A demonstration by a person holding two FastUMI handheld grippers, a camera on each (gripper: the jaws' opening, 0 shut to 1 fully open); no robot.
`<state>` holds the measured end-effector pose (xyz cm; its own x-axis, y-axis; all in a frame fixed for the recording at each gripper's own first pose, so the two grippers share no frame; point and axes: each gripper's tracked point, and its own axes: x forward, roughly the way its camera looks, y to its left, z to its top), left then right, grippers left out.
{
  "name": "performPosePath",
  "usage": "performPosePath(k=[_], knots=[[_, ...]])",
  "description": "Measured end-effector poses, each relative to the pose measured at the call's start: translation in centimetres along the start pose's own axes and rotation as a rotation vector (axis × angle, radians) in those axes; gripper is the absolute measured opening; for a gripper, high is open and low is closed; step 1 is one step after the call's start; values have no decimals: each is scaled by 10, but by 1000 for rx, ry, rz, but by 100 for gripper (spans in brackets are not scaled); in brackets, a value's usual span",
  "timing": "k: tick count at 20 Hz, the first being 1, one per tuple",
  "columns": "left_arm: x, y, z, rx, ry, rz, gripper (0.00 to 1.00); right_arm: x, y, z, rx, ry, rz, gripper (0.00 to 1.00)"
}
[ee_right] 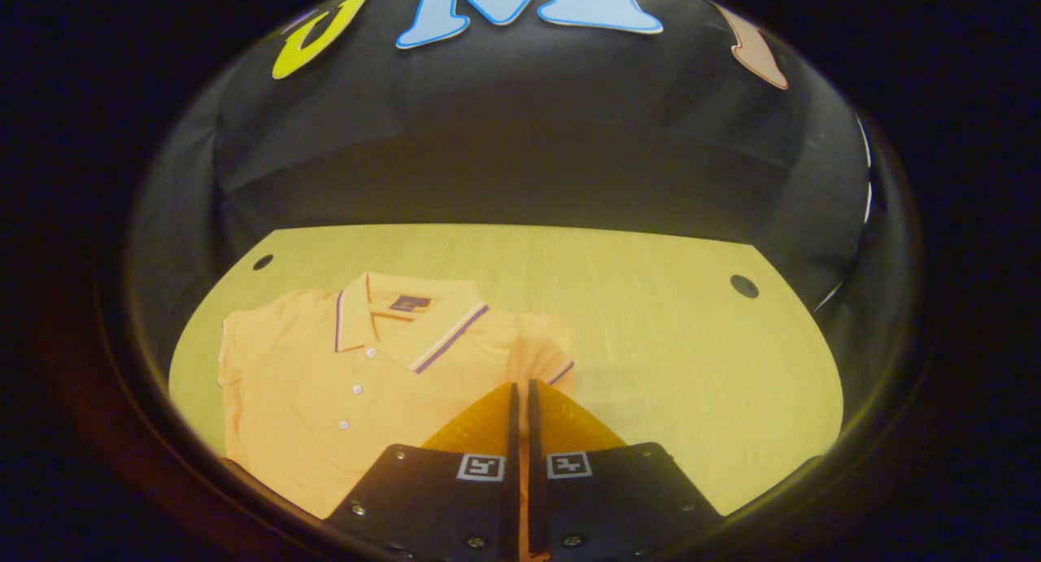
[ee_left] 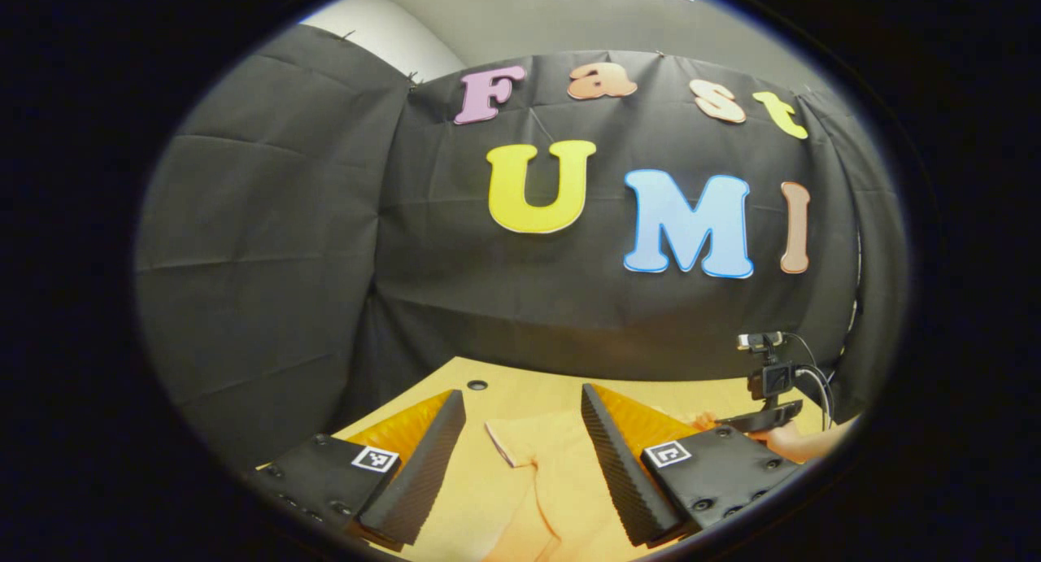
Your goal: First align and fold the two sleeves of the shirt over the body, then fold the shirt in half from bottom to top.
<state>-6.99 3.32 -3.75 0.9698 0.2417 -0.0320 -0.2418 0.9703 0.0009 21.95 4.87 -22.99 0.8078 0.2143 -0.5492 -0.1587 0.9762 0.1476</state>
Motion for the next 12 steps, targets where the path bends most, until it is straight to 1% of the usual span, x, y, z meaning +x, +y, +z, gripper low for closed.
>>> performPosePath(k=[4, 6, 7, 9, 11, 12], knots=[[3, 2, -5, -13, 9, 3, 94, 2, 14, -8, 6, 38, 38, 6], [6, 0, -6, -20, 12, -1, 94, 4, 15, -13, 0, 48, 49, 12], [8, -2, -5, -22, 13, -5, 94, 3, 15, -13, -3, 50, 47, 16], [11, -4, -7, -20, 15, -16, 94, 1, 18, -12, 3, 52, 62, 22], [14, -8, -8, -15, 17, -28, 95, -4, 16, -9, 1, 44, 54, 37], [17, -9, -8, -15, 17, -36, 95, -7, 19, -6, 5, 36, 64, 37]])
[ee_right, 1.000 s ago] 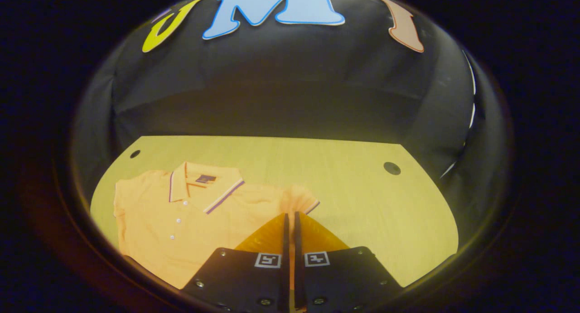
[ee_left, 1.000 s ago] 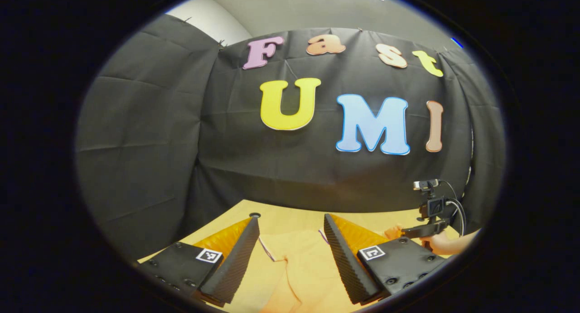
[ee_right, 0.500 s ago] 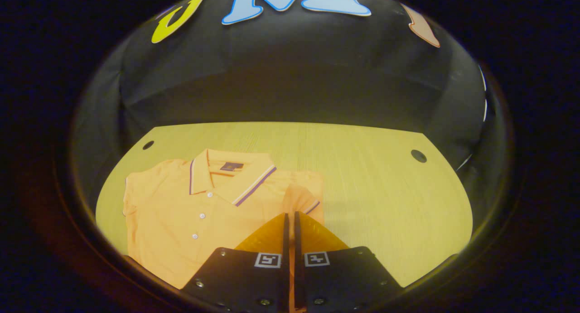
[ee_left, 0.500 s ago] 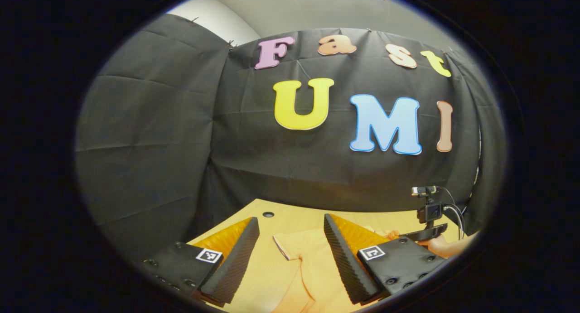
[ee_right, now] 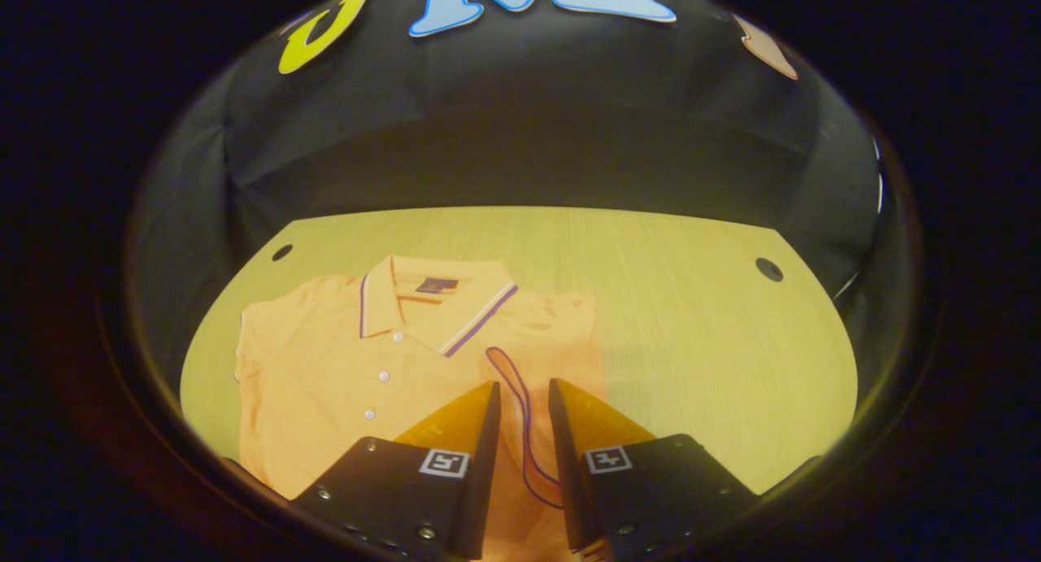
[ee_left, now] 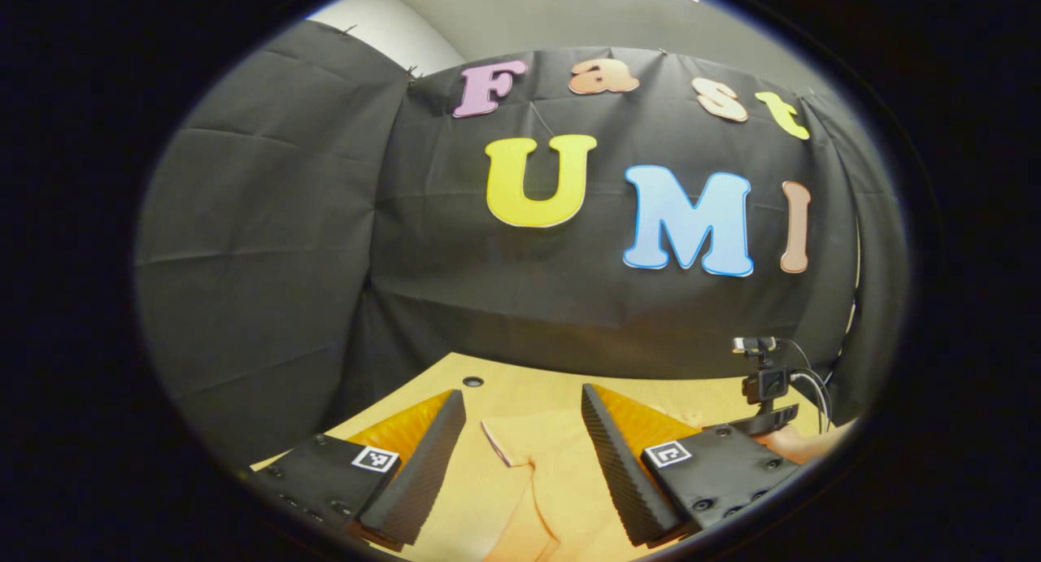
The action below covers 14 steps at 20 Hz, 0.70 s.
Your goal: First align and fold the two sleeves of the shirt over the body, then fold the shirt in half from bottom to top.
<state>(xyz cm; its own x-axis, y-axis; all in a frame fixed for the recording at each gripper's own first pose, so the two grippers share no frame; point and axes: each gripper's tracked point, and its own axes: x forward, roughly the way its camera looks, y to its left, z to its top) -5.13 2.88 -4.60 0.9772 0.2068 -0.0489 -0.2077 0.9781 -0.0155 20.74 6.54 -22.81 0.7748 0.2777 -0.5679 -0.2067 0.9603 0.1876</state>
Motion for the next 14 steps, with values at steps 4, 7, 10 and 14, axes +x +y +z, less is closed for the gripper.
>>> performPosePath(k=[4, 7, 10, 14], knots=[[11, -4, -2, -2, 5, -44, 95, -21, 8, 10, 1, -40, 4, 79], [24, -4, -5, 2, 15, -88, 95, -44, 12, 19, -5, -86, -19, 99], [43, 1, -9, 16, 23, -135, 95, -70, 22, 31, -1, -132, -29, 98], [71, 13, -17, 25, 38, -186, 94, -113, 37, 45, 21, -207, -52, 98]])
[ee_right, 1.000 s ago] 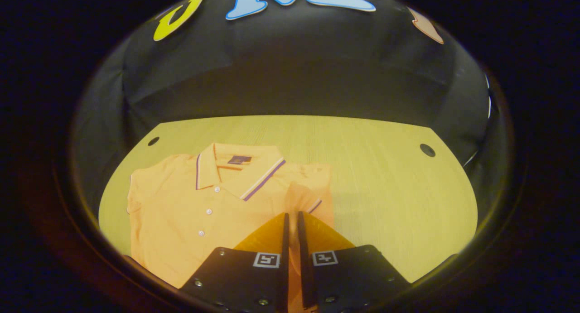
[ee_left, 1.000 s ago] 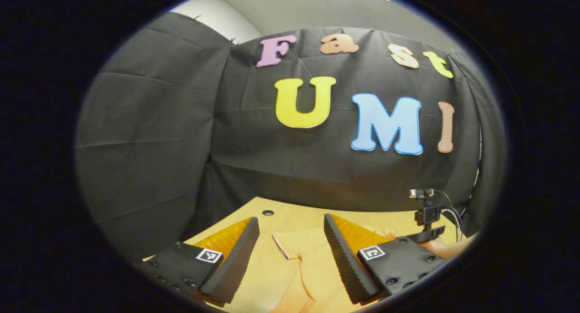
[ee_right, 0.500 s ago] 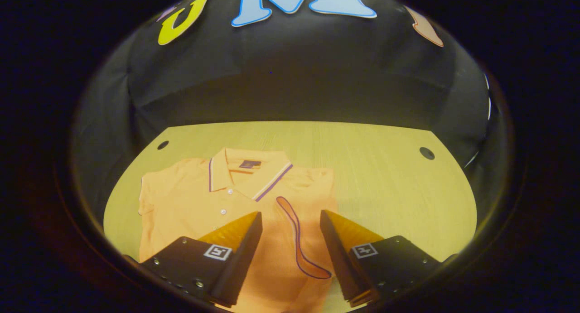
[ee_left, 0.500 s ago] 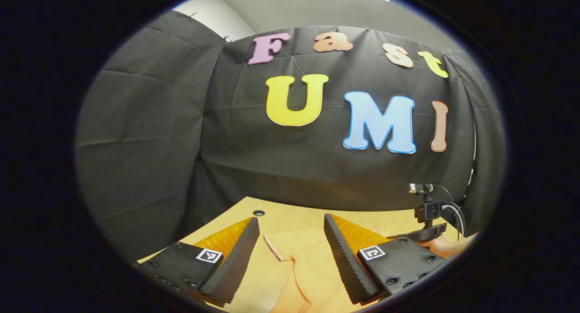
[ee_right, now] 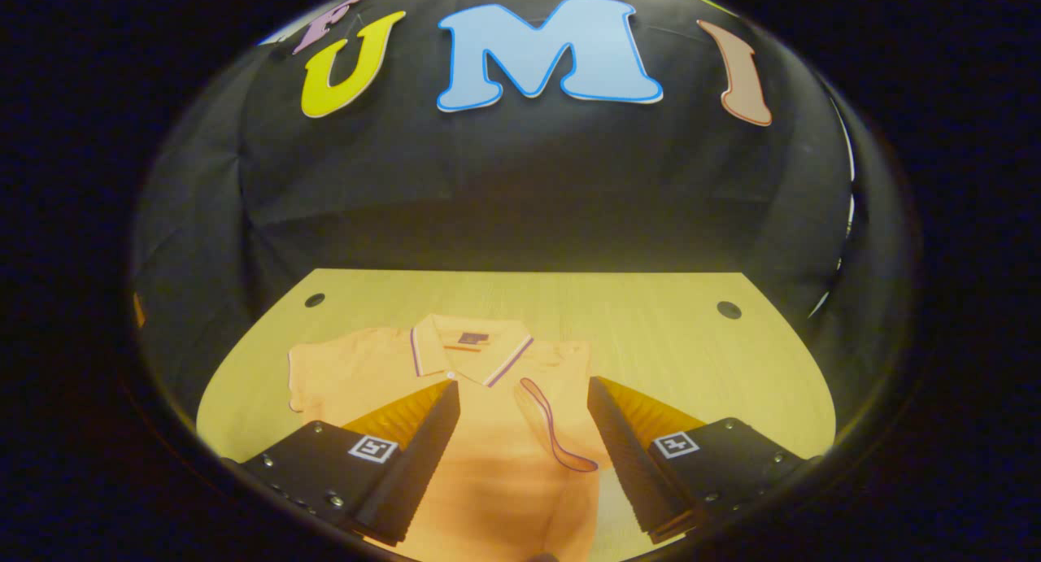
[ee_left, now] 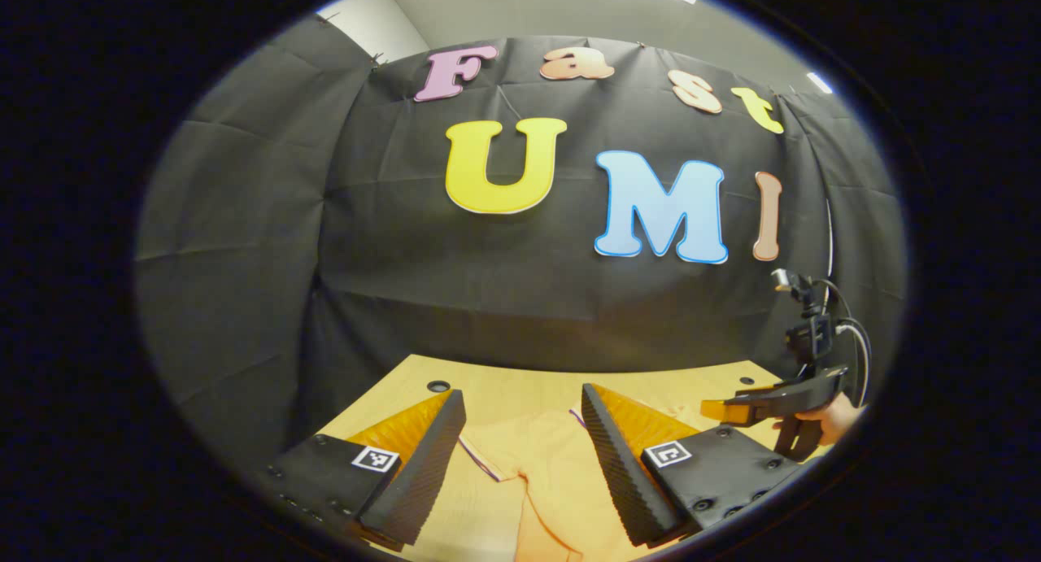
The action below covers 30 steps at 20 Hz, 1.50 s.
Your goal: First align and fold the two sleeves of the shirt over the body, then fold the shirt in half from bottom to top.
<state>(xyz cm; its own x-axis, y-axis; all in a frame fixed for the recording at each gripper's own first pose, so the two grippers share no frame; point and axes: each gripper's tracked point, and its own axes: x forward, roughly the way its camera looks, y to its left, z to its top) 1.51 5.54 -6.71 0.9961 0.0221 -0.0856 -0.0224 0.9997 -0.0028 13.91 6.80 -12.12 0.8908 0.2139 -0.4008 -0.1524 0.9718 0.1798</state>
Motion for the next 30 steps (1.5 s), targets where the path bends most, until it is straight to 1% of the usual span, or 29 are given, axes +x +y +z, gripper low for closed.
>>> performPosePath(k=[3, 7, 8, 9, 10, 11, 13, 19, 20, 23, 25, 27, 28, 30], knots=[[24, 16, -9, 2, 23, -27, 95, -31, 13, 8, -7, -44, -27, 98], [58, 34, -25, -20, 49, -64, 95, -73, 33, 18, -26, -92, -71, 98], [67, 40, -30, -20, 56, -65, 94, -83, 39, 20, -24, -109, -82, 98], [78, 45, -38, -23, 62, -61, 95, -93, 46, 20, -22, -122, -89, 98], [88, 50, -45, -30, 72, -56, 95, -102, 53, 21, -23, -131, -97, 94], [96, 53, -50, -39, 83, -51, 95, -111, 60, 19, -25, -137, -99, 98], [112, 59, -65, -62, 103, -41, 95, -126, 71, 19, -28, -150, -109, 98], [146, 79, -108, -123, 164, 24, 94, -155, 96, 19, -54, -179, -85, 98], [152, 83, -116, -129, 178, 37, 94, -160, 99, 20, -55, -182, -79, 98], [167, 96, -144, -131, 230, 77, 95, -171, 101, 20, -52, -192, -72, 98], [180, 103, -167, -126, 270, 102, 94, -178, 100, 19, -61, -193, -75, 98], [194, 109, -185, -128, 303, 129, 95, -184, 93, 16, -71, -187, -90, 98], [201, 111, -194, -134, 317, 134, 94, -187, 89, 16, -73, -185, -97, 98], [212, 116, -210, -137, 350, 151, 94, -191, 80, 16, -61, -178, -113, 98]])
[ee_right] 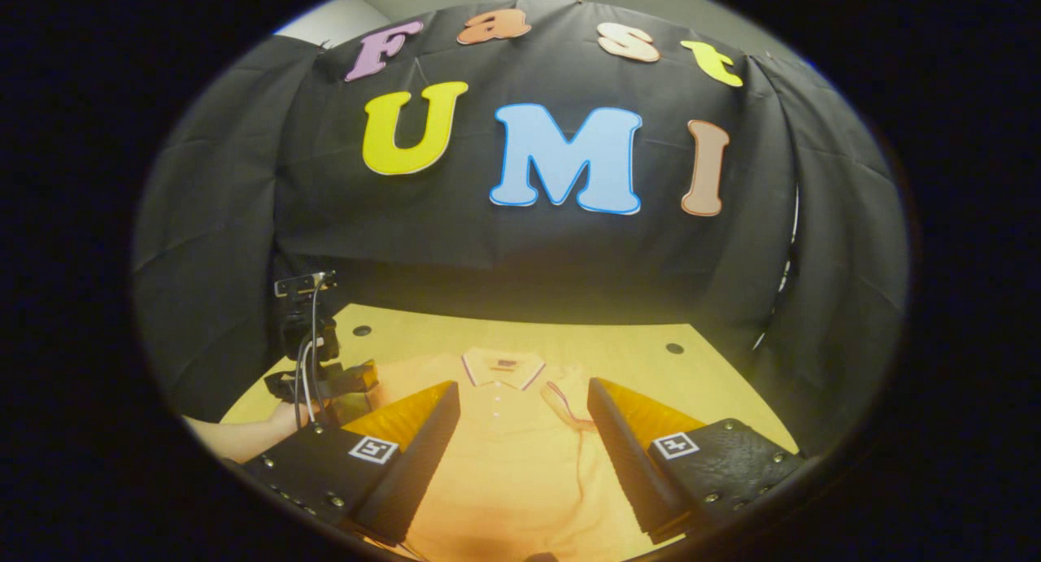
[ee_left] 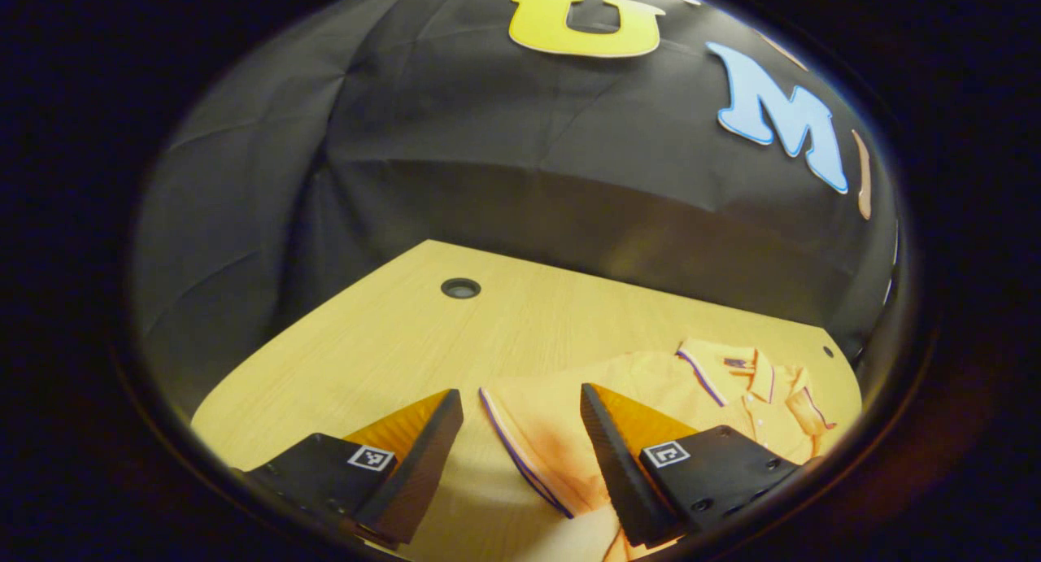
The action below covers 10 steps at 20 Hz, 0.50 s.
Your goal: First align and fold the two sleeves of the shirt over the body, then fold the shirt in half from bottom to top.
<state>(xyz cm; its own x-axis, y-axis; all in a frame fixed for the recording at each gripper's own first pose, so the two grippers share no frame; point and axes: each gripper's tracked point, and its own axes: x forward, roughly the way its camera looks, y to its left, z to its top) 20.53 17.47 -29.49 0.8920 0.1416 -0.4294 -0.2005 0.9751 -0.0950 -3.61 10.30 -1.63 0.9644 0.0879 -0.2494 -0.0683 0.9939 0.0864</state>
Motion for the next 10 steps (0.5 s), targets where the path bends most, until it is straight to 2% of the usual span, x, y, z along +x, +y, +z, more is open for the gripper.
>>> performPosePath(k=[4, 10], knots=[[24, 3, -12, 2, 42, 21, 95, 0, -17, -2, 22, 17, -31, 98], [40, -8, -20, 76, 72, 15, 95, 7, -25, -15, 42, 60, -36, 98]])
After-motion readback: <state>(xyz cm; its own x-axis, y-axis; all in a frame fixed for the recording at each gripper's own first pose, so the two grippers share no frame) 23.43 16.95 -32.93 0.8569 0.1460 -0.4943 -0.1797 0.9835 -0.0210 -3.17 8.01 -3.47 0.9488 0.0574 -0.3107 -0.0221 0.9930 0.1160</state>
